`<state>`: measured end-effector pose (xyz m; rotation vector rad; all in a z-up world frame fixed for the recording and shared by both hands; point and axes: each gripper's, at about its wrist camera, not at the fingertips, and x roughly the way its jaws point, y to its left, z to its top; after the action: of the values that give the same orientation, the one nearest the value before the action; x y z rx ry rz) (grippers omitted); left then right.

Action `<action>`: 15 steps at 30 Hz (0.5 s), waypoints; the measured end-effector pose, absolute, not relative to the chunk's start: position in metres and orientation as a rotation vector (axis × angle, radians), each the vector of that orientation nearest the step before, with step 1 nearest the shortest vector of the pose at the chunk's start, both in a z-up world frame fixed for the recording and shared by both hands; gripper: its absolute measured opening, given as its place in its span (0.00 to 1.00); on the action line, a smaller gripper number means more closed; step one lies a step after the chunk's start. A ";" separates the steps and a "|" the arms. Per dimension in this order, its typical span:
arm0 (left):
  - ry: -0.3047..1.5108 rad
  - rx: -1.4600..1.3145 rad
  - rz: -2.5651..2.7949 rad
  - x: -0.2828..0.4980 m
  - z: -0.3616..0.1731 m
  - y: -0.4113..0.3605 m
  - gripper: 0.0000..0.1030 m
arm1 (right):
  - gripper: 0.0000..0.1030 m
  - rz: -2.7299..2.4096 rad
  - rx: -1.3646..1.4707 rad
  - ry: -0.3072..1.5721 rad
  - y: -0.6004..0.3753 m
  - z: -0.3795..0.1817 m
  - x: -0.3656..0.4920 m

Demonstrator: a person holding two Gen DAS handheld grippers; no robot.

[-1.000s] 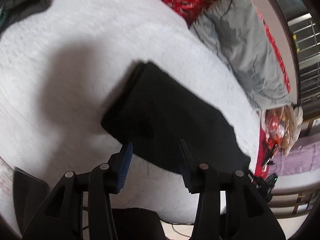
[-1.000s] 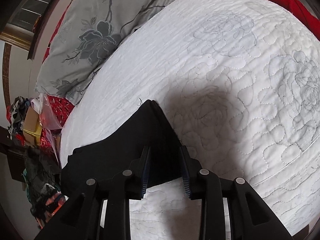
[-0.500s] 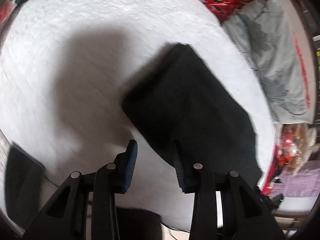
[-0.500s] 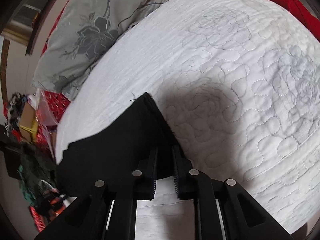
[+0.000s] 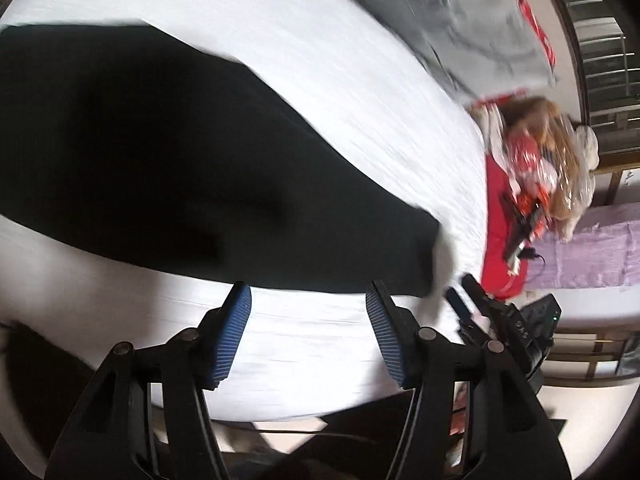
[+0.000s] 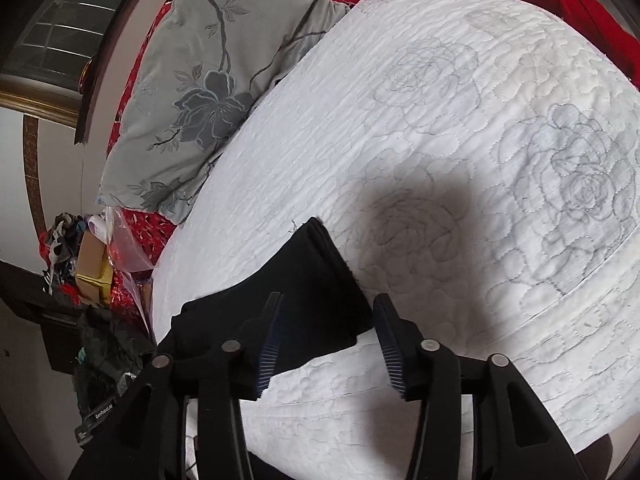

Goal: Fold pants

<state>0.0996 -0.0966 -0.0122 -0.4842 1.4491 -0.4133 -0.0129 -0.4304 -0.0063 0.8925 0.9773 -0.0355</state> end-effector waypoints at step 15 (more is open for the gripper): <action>1.463 -0.505 -0.421 0.100 -0.030 -0.122 0.57 | 0.47 0.056 0.842 1.018 -0.448 -0.012 0.014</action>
<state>0.1000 -0.1222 -0.0298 -0.5050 1.4626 -0.4214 0.0141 -0.4481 -0.0120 0.8418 1.0184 0.0555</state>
